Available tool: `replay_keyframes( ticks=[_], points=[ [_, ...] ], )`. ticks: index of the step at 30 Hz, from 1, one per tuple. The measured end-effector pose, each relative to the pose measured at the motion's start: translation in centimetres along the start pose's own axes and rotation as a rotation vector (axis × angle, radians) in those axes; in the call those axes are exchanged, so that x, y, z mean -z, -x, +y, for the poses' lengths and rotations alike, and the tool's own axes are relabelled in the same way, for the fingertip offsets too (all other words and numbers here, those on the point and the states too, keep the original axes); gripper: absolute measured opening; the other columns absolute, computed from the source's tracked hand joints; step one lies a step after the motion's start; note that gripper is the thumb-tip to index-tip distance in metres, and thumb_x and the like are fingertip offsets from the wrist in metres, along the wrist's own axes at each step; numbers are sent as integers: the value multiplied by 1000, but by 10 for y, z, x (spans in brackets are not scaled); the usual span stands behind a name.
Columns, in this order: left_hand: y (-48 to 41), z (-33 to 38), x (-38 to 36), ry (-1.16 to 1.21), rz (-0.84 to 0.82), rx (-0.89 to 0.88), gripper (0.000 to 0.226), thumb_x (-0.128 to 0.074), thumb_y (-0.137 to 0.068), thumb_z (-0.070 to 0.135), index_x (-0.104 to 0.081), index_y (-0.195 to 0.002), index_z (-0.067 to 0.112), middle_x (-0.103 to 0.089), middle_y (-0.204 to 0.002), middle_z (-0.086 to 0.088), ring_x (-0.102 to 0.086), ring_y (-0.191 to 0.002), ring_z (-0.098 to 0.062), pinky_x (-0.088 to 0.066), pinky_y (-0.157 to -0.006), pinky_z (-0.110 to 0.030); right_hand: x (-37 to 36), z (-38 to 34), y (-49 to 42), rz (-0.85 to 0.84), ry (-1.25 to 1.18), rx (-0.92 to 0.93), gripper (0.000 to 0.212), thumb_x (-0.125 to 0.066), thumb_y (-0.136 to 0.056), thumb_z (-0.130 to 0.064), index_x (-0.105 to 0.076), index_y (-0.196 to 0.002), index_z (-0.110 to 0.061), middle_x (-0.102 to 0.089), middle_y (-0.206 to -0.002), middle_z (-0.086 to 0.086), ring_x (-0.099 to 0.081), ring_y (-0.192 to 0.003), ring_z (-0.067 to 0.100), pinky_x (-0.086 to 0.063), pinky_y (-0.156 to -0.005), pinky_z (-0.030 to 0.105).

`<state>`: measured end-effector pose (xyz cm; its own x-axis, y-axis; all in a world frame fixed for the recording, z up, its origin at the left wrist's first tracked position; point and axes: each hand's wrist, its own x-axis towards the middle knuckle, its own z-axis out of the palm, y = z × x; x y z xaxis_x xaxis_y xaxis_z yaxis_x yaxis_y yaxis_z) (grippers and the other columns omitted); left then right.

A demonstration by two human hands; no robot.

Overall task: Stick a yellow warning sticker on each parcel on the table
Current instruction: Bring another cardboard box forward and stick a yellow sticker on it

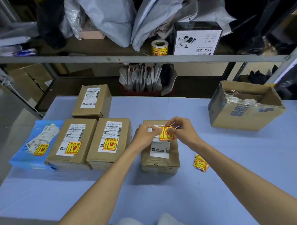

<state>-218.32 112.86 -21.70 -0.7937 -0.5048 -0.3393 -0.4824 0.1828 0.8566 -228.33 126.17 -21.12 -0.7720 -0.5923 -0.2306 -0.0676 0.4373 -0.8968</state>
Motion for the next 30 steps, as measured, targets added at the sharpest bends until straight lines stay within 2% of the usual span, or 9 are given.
replay_keyframes(
  ticks=[6,8,11,14,16,20,24,27,30],
  points=[
    [3,-2,-2,35,1,32,26,-63,-89,34,-70,-101,12,-63,-119,-5,-56,-110,-20,-42,-86,-28,-2,5,3,29,-61,-77,28,-72,-83,-6,-59,-108,-13,-66,-96,8,-69,-88,18,-60,-68,29],
    [2,-5,-2,49,-1,51,25,-64,-88,35,-69,-99,13,-62,-122,-5,-55,-111,-19,-40,-86,-28,-3,8,6,26,-133,-114,27,-71,-82,-2,-59,-105,-10,-68,-93,11,-71,-85,19,-61,-65,30],
    [4,-10,-4,56,-16,56,23,-65,-87,36,-69,-93,14,-62,-122,-4,-54,-110,-16,-38,-88,-26,-4,9,11,29,-204,-142,27,-70,-82,4,-58,-105,-3,-69,-88,12,-73,-78,18,-59,-57,24],
    [4,-15,-7,57,-8,52,13,-69,-85,32,-64,-79,21,-66,-116,-4,-60,-108,-21,-48,-89,-34,-6,11,14,33,-207,-157,28,-70,-81,5,-58,-106,-1,-68,-87,9,-72,-73,15,-56,-53,20],
    [3,-19,-9,44,0,44,15,-71,-84,27,-60,-74,24,-67,-112,-5,-61,-107,-22,-50,-92,-37,-6,13,14,40,-214,-168,29,-71,-80,7,-59,-105,1,-68,-88,11,-71,-74,16,-56,-53,20],
    [3,-22,-12,25,24,46,15,-72,-83,21,-60,-73,23,-66,-117,-7,-60,-107,-22,-47,-84,-29,-8,18,15,60,-203,-191,28,-71,-78,10,-60,-103,1,-68,-94,15,-70,-80,21,-56,-54,19],
    [5,-24,-16,-7,58,48,11,-74,-81,20,-63,-80,17,-66,-115,-6,-60,-101,-20,-43,-77,-23,-10,20,19,114,-250,-251,32,-73,-74,12,-60,-103,6,-69,-87,18,-71,-69,21,-57,-52,22],
    [6,-27,-20,-2,116,48,12,-79,-76,20,-66,-77,18,-69,-111,-9,-64,-103,-23,-49,-79,-26,-10,21,20,158,-274,-304,31,-73,-72,10,-61,-100,5,-69,-90,22,-71,-64,25,-57,-50,26],
    [7,-27,-22,4,167,73,13,-80,-73,23,-68,-73,23,-71,-109,-8,-64,-103,-24,-52,-88,-35,-11,20,21,177,-234,-327,29,-75,-71,6,-61,-96,1,-70,-88,17,-72,-63,23,-57,-52,27]
  ],
)
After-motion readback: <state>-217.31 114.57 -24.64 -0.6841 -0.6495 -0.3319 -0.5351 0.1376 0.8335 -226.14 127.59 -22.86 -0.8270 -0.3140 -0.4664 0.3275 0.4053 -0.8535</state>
